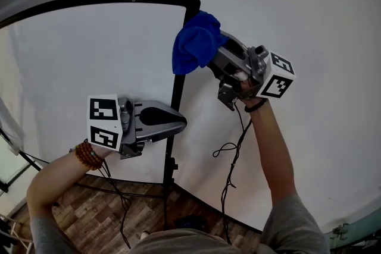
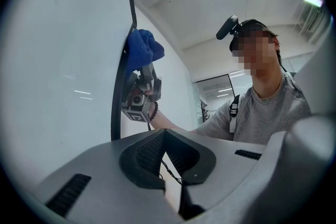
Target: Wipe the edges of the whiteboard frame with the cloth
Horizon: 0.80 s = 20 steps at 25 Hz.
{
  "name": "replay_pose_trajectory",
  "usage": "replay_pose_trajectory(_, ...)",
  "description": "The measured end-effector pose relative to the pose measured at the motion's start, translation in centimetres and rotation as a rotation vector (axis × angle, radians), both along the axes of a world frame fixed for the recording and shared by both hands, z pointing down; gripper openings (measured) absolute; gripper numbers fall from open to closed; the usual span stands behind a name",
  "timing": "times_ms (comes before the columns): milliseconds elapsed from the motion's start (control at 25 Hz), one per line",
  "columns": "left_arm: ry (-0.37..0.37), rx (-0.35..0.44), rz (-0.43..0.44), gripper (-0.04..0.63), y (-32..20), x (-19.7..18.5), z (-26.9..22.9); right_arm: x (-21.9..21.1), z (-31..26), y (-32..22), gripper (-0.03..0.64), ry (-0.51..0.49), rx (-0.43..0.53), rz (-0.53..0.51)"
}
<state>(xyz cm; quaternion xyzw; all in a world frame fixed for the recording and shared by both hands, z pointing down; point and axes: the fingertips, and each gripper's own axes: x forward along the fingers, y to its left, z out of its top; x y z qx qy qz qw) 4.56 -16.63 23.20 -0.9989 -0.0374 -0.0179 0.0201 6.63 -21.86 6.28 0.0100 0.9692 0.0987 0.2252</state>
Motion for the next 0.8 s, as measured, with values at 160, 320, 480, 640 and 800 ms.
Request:
replay_pose_trajectory(160, -0.008, -0.001, -0.008, 0.008, 0.0, 0.1, -0.3, -0.1, 0.0, 0.2, 0.129, 0.007, -0.003, -0.002)
replay_pose_trajectory(320, -0.011, -0.006, 0.002, 0.008, -0.1, 0.4, -0.5, -0.1, -0.1, 0.0, 0.128, 0.009, -0.012, -0.001)
replay_pose_trajectory(480, -0.020, -0.001, -0.004, 0.008, -0.1, 0.4, -0.6, -0.1, 0.0, 0.0, 0.129, 0.007, -0.023, -0.011)
replay_pose_trajectory(640, -0.023, -0.004, -0.003, 0.008, -0.1, 0.6, -0.9, 0.0, -0.1, 0.0, 0.129, 0.000, -0.034, -0.024)
replay_pose_trajectory(800, -0.020, -0.007, -0.011, 0.008, -0.2, 0.3, -1.2, 0.0, 0.1, 0.0, 0.129, 0.002, -0.043, -0.022)
